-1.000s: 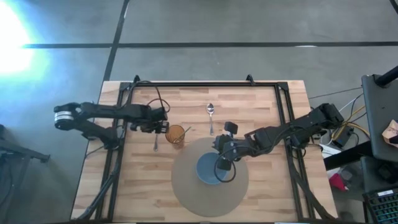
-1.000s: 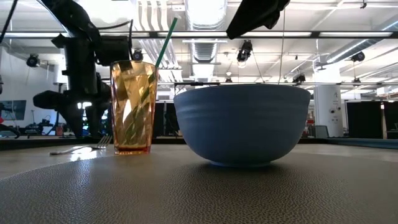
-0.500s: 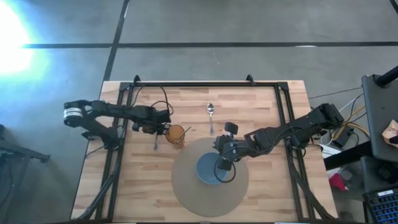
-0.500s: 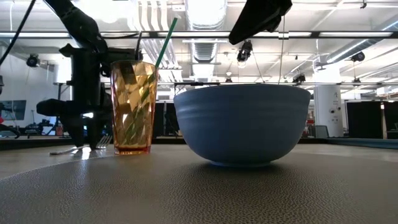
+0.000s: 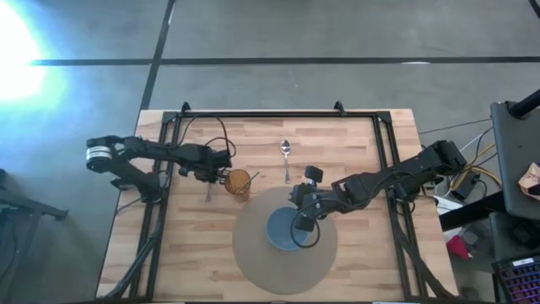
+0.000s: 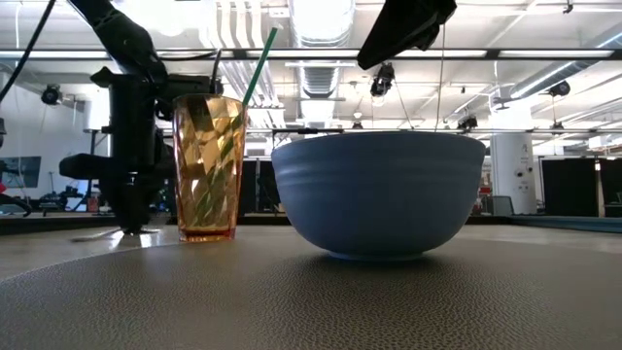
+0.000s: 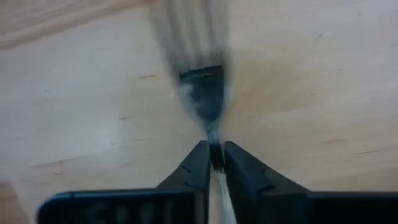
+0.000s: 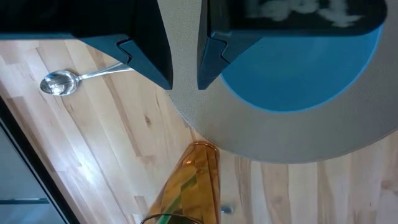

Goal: Pick & Place Utensil
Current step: Put the silver fork into the blue bowl

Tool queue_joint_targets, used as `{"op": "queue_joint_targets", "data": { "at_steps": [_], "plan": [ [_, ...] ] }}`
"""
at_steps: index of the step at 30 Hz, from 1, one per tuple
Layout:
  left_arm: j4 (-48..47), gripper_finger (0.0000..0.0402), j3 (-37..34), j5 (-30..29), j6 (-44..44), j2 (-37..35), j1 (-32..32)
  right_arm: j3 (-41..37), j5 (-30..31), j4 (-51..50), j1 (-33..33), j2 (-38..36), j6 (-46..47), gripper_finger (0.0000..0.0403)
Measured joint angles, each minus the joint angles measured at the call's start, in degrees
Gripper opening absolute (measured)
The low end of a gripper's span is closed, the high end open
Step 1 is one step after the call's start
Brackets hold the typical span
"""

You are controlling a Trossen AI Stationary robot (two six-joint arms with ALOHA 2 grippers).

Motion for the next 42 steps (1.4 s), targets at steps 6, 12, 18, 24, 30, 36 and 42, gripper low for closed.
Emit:
{"op": "queue_joint_targets", "data": {
  "at_steps": [6, 12, 18, 24, 30, 36, 42],
  "plan": [
    [0.0, 0.0012, 0.0, -0.8, 1.6, 0.0, 0.0, 0.0, 0.0, 0.0, 0.0, 0.0, 0.0, 0.0068],
    [-0.1, 0.0013, 0.1, -1.5, 4.3, -0.4, 0.0, 0.0, 0.0, 0.0, 0.0, 0.0, 0.0, 0.0068],
    [-0.1, 0.0008, 0.5, -8.2, 6.7, -3.2, 0.4, 0.0, 0.0, 0.0, 0.0, 0.0, 0.2, 0.0068],
    [-0.4, 0.0005, 0.7, -7.8, 9.3, -6.9, 1.3, 0.1, -0.1, -0.7, 0.0, -0.6, 2.5, 0.0068],
    [-0.6, 0.0011, 1.0, -7.8, 12.1, -12.2, 2.4, 1.7, -0.1, -1.8, 0.0, -0.7, 2.5, 0.0068],
    [-0.6, 0.0007, 2.8, -10.0, 15.8, -18.6, 2.7, 3.9, -0.1, -3.8, 0.0, -0.7, 2.5, 0.0068],
    [-0.6, 0.0011, 6.3, -13.3, 19.5, -24.8, 2.7, 6.3, -0.1, -5.5, 0.0, -0.8, 2.8, 0.0068]
  ]
}}
